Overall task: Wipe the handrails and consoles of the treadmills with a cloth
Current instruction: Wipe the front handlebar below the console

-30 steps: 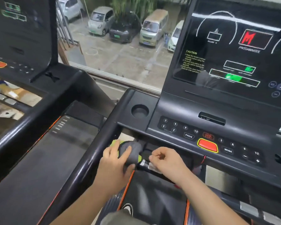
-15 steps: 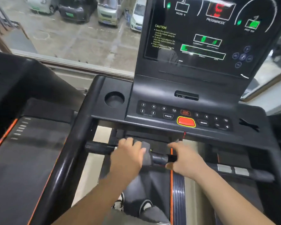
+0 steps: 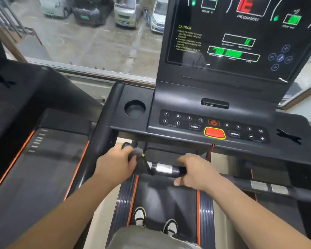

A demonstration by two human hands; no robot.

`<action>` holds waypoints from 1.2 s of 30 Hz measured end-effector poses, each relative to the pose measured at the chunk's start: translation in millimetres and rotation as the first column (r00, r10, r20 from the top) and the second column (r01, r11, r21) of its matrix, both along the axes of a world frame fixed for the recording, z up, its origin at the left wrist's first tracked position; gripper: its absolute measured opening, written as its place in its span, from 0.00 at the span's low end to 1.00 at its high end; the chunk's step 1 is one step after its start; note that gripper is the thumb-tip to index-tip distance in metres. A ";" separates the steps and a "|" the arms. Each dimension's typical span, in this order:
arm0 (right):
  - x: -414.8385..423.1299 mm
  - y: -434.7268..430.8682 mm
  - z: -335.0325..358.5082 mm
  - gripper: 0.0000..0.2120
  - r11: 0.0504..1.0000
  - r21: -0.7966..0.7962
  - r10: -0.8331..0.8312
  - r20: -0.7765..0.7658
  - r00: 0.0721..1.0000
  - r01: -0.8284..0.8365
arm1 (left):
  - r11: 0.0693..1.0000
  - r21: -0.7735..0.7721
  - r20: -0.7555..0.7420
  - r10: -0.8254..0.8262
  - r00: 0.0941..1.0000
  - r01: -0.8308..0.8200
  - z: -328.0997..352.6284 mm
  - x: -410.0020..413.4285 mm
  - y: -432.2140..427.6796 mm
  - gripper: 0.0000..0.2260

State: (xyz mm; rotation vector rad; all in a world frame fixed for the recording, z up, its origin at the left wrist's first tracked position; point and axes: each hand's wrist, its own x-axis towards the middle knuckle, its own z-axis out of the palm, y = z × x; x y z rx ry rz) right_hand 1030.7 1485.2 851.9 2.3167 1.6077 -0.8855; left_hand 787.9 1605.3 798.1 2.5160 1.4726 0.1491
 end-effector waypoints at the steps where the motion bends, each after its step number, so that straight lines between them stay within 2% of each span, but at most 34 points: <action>1: -7.0 6.1 0.3 0.38 1.000 0.004 0.013 -0.003 1.000 -0.013 | 0.999 0.026 -0.028 0.027 0.999 -0.026 3.5 10.9 -6.9 0.12; 3: -19.9 15.6 -1.9 0.33 1.000 -0.004 0.028 0.017 0.999 -0.028 | 0.999 0.033 -0.080 0.034 0.996 -0.032 6.2 38.9 -28.9 0.13; 4: -24.7 18.5 -4.4 0.27 0.999 0.000 0.039 0.036 0.999 -0.039 | 1.000 0.010 -0.063 0.004 0.998 -0.003 2.9 51.4 -40.0 0.12; 6: -31.0 20.0 -10.2 0.17 0.998 0.030 0.047 0.071 0.996 -0.049 | 0.995 -0.030 0.063 -0.091 0.994 0.093 -6.2 64.0 -56.5 0.13; 8: -31.4 20.7 -16.0 0.14 0.997 0.064 0.031 0.098 0.995 -0.038 | 0.980 -0.055 0.095 -0.183 0.978 0.189 -9.3 57.3 -57.2 0.16; 9: -31.3 22.0 -17.6 0.15 0.997 0.070 0.034 0.113 0.993 -0.042 | 0.978 -0.046 0.076 -0.202 0.976 0.206 -9.1 47.7 -51.0 0.17; 11: -33.4 27.7 -20.5 0.23 0.996 0.062 0.057 0.133 0.990 -0.065 | 0.980 -0.007 0.039 -0.197 0.980 0.198 -8.0 22.6 -35.7 0.15; 14: -37.5 33.8 -21.0 0.34 0.998 0.005 0.064 0.135 0.989 -0.065 | 0.996 0.017 0.003 -0.082 0.997 0.082 -3.3 -6.8 -13.8 0.12; 16: -38.0 35.5 -18.3 0.32 0.994 -0.037 0.110 0.160 0.981 -0.105 | 1.000 -0.008 -0.034 0.015 0.999 -0.015 -1.7 -10.1 -7.4 0.11; 19: -38.7 33.5 -15.7 0.23 0.991 -0.042 0.135 0.189 0.973 -0.129 | 0.986 -0.068 -0.007 0.155 0.988 -0.155 3.8 6.7 -13.5 0.12; 21: -41.3 32.8 -15.3 0.20 0.990 -0.033 0.138 0.218 0.966 -0.134 | 0.992 -0.074 0.012 0.102 0.995 -0.100 1.3 25.5 -29.3 0.17; 24: -43.9 34.5 -13.1 0.11 0.991 -0.015 0.129 0.233 0.964 -0.129 | 0.991 -0.097 0.190 -0.077 0.979 0.097 -0.6 44.2 -49.5 0.15; 25: -43.9 34.7 -11.9 0.09 0.991 -0.007 0.129 0.239 0.963 -0.131 | 0.983 -0.089 0.185 -0.144 0.972 0.163 -3.5 45.4 -51.5 0.16; 27: -44.7 35.0 -10.7 0.10 0.992 -0.005 0.127 0.245 0.961 -0.130 | 0.960 -0.121 0.117 -0.238 0.964 0.252 -8.1 42.1 -45.8 0.19; 29: -46.0 34.5 -11.4 0.15 0.995 -0.020 0.104 0.235 0.966 -0.102 | 0.948 -0.180 0.090 -0.250 0.964 0.262 -4.7 26.8 -32.0 0.18; 33: -47.1 35.7 -9.8 0.20 0.998 -0.035 0.054 0.220 0.974 -0.048 | 0.980 -0.166 0.000 -0.115 0.993 0.113 12.1 -20.5 5.2 0.15; 36: -49.9 32.7 -10.9 0.22 1.000 -0.021 0.018 0.218 0.976 -0.013 | 0.989 -0.131 -0.054 -0.079 0.995 0.071 18.9 -20.4 11.7 0.14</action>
